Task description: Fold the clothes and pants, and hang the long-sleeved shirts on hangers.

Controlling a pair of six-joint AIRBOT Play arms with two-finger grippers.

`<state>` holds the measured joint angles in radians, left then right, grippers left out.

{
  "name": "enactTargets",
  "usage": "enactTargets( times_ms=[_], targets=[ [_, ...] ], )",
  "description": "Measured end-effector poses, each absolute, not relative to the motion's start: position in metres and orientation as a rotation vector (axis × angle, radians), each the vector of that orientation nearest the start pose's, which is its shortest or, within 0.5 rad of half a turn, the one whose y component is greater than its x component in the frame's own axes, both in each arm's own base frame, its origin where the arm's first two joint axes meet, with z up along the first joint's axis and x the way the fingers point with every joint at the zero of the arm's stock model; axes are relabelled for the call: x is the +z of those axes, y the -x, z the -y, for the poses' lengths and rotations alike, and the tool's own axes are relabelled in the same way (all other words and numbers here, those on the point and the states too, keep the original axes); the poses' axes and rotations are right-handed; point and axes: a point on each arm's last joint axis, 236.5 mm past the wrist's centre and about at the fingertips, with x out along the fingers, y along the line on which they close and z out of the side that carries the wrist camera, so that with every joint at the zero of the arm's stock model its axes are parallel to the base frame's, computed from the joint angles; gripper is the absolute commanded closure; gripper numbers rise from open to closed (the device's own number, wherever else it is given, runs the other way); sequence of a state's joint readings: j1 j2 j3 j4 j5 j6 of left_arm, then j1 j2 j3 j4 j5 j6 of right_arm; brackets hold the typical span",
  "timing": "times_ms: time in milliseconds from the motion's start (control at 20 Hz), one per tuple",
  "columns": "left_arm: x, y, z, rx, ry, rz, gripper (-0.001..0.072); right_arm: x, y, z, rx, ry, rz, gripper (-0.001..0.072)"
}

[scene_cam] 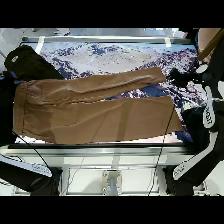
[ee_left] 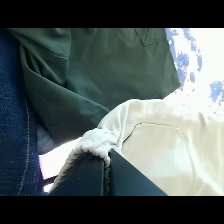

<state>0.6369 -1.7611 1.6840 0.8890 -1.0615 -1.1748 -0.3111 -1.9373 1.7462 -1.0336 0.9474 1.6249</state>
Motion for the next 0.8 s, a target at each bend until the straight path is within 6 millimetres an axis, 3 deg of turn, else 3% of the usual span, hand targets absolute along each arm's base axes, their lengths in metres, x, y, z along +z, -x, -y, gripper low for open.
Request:
enactTargets(
  times_ms=[350,400,450,750,800],
  targets=[
    [0.039,-0.517,-0.202,0.037,0.598,-0.842,0.0683,-0.086,-0.605,0.08,-0.034,-0.778,-1.036,0.0349],
    [0.039,-0.518,-0.2,0.034,0.597,-0.843,0.0683,-0.088,-0.607,0.079,-0.027,-0.784,-1.036,0.0353],
    [0.039,-0.518,-0.198,0.032,0.598,-0.844,0.0683,-0.09,-0.61,0.079,-0.022,-0.787,-1.035,0.0403],
    [0.039,-0.52,-0.193,0.025,0.597,-0.847,0.0683,-0.093,-0.616,0.076,-0.006,-0.799,-1.034,0.0421],
    [0.039,-0.52,-0.193,0.025,0.597,-0.847,0.0683,-0.093,-0.616,0.076,-0.004,-0.801,-1.033,0.0569]
  ],
)
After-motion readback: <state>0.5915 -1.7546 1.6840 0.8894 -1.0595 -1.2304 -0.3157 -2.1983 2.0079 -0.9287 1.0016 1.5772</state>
